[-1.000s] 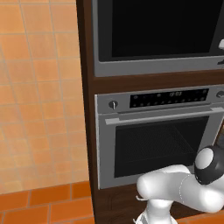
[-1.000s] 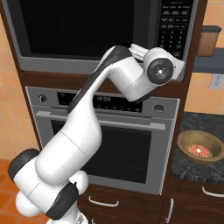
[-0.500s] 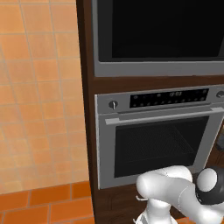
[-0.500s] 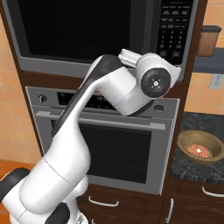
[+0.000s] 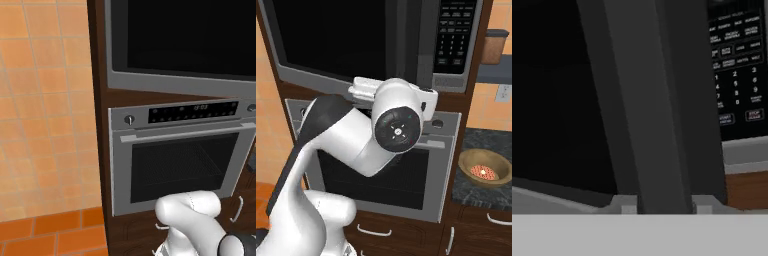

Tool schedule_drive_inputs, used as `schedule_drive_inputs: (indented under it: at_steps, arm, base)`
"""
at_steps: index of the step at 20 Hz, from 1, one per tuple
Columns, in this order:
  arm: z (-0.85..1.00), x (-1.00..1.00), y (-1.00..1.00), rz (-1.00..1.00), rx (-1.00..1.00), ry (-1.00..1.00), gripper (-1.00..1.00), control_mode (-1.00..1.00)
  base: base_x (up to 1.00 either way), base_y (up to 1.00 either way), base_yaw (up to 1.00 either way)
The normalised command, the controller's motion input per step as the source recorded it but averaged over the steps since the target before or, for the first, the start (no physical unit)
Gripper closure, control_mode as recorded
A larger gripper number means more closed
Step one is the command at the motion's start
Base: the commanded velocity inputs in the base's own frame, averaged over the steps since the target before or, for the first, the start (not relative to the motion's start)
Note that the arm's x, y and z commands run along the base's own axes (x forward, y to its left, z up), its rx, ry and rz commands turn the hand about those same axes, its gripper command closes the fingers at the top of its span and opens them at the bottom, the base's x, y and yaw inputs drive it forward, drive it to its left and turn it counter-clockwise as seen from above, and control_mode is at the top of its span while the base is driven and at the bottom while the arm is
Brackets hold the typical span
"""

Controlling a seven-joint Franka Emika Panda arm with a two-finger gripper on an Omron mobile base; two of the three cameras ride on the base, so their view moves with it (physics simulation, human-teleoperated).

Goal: Open the microwave, place the bowl with waffle inside the microwave, then close the microwave door and turn it on.

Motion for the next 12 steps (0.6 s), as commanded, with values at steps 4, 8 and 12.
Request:
schedule_drive_inputs:
  at_steps: [4, 8, 12]
  arm:
    - [0.0, -1.0, 1.0, 0.0, -0.2, 0.0, 1.0, -1.0]
    - [0.0, -1.0, 1.0, 0.0, -0.26, 0.0, 1.0, -1.0]
    - [0.0, -1.0, 1.0, -0.06, -0.26, 0.0, 1.0, -1.0]
  base:
    - [0.0, 0.0, 0.0]
    - [0.0, 0.0, 0.0]
    - [0.0, 0.0, 0.0]
